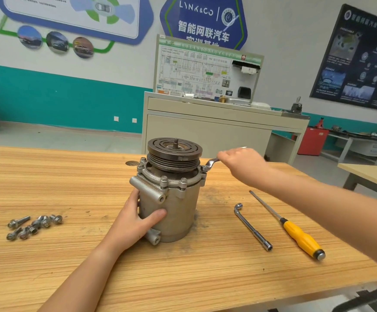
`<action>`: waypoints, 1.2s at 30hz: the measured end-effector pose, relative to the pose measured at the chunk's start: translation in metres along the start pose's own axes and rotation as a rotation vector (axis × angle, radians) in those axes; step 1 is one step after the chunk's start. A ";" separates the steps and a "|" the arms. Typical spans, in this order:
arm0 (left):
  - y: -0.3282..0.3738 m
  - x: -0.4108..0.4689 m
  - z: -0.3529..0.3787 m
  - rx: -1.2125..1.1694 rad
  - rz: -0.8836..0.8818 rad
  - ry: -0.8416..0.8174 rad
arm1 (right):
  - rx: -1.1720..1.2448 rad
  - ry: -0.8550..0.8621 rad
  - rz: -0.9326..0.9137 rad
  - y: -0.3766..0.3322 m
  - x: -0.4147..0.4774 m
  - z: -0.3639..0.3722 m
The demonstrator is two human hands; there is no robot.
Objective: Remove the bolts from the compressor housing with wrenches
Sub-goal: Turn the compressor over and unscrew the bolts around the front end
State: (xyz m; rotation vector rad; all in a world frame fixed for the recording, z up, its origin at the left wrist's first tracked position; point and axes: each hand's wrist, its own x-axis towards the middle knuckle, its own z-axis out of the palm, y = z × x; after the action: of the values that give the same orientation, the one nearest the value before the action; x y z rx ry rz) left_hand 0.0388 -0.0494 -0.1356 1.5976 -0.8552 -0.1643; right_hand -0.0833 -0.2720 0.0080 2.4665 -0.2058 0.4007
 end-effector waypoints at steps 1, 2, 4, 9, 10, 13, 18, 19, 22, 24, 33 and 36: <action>0.000 0.000 0.000 0.002 -0.002 -0.003 | 0.081 0.075 -0.008 -0.006 0.007 0.008; -0.001 0.000 0.000 0.002 -0.002 -0.003 | 0.182 0.168 -0.018 -0.011 0.014 0.015; -0.001 0.001 0.000 0.000 0.000 -0.001 | 0.326 0.278 -0.023 -0.020 0.028 0.021; 0.002 0.000 0.000 -0.007 -0.011 -0.011 | 0.476 0.321 0.135 -0.024 0.030 0.018; 0.003 -0.001 -0.001 -0.009 -0.014 -0.012 | 0.557 0.352 0.234 -0.021 0.024 0.014; 0.005 -0.002 -0.001 -0.020 -0.017 -0.016 | 0.664 0.378 0.375 -0.016 -0.005 -0.003; 0.005 -0.002 0.000 -0.019 -0.017 -0.004 | 0.340 0.143 0.304 -0.028 -0.063 -0.032; 0.005 -0.002 0.000 -0.023 -0.018 -0.002 | 0.288 0.081 0.307 -0.032 -0.067 -0.037; 0.003 -0.001 0.000 -0.032 -0.019 0.001 | 0.216 -0.042 0.317 -0.041 -0.068 -0.046; 0.003 -0.001 0.000 -0.032 -0.023 0.003 | 0.194 -0.078 0.306 -0.044 -0.064 -0.049; 0.002 -0.001 0.000 -0.011 -0.023 -0.006 | 0.066 -0.323 0.199 -0.064 -0.046 -0.087; 0.000 0.000 0.000 -0.001 -0.021 0.002 | 0.049 -0.364 0.192 -0.066 -0.046 -0.089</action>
State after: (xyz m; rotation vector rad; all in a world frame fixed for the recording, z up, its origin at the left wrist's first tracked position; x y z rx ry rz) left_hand 0.0385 -0.0491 -0.1355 1.6062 -0.8371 -0.1779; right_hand -0.1312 -0.1638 0.0235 2.5607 -0.5925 0.0303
